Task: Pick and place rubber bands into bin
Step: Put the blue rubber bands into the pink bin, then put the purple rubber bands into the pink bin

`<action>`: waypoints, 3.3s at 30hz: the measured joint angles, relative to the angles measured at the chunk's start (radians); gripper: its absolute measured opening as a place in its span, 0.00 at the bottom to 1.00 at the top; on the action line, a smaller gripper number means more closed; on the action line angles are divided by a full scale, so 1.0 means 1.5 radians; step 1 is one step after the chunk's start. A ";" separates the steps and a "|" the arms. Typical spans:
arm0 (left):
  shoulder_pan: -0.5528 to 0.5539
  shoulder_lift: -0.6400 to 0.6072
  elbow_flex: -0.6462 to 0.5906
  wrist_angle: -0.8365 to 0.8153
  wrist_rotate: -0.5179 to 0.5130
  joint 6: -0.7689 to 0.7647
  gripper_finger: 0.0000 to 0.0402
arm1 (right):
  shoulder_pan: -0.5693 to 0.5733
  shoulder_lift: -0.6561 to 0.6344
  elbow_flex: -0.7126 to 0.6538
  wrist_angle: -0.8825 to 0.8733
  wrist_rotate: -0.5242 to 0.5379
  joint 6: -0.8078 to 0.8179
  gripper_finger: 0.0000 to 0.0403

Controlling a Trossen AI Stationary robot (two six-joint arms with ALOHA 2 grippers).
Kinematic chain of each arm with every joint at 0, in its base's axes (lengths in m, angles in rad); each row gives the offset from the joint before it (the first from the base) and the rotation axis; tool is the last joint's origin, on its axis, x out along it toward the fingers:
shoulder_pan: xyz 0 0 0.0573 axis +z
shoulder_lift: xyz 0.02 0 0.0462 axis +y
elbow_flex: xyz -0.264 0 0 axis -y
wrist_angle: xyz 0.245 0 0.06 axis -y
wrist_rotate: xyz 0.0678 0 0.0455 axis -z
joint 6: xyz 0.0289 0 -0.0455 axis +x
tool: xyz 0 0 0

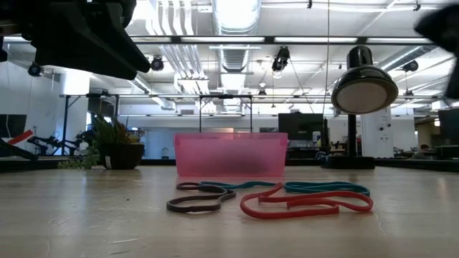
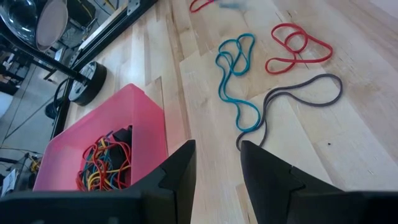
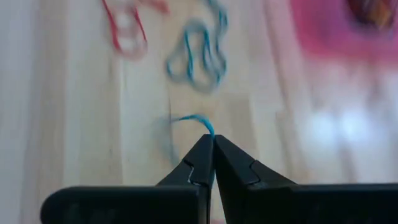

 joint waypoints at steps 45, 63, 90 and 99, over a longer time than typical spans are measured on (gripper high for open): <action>0.000 0.000 0.000 0.000 0.000 0.000 0.28 | -0.556 0.003 0.113 0.338 -0.028 -0.760 0.02; 0.001 0.000 0.000 0.000 0.000 0.002 0.28 | -0.655 0.003 0.003 0.486 -0.173 -0.670 0.02; 0.027 0.027 -0.001 0.064 0.159 0.046 0.28 | -0.625 0.003 -0.006 0.399 -0.392 -0.619 0.32; 0.087 0.108 0.021 0.124 0.223 0.101 0.28 | -0.505 0.002 -0.006 0.332 -0.390 -0.568 0.27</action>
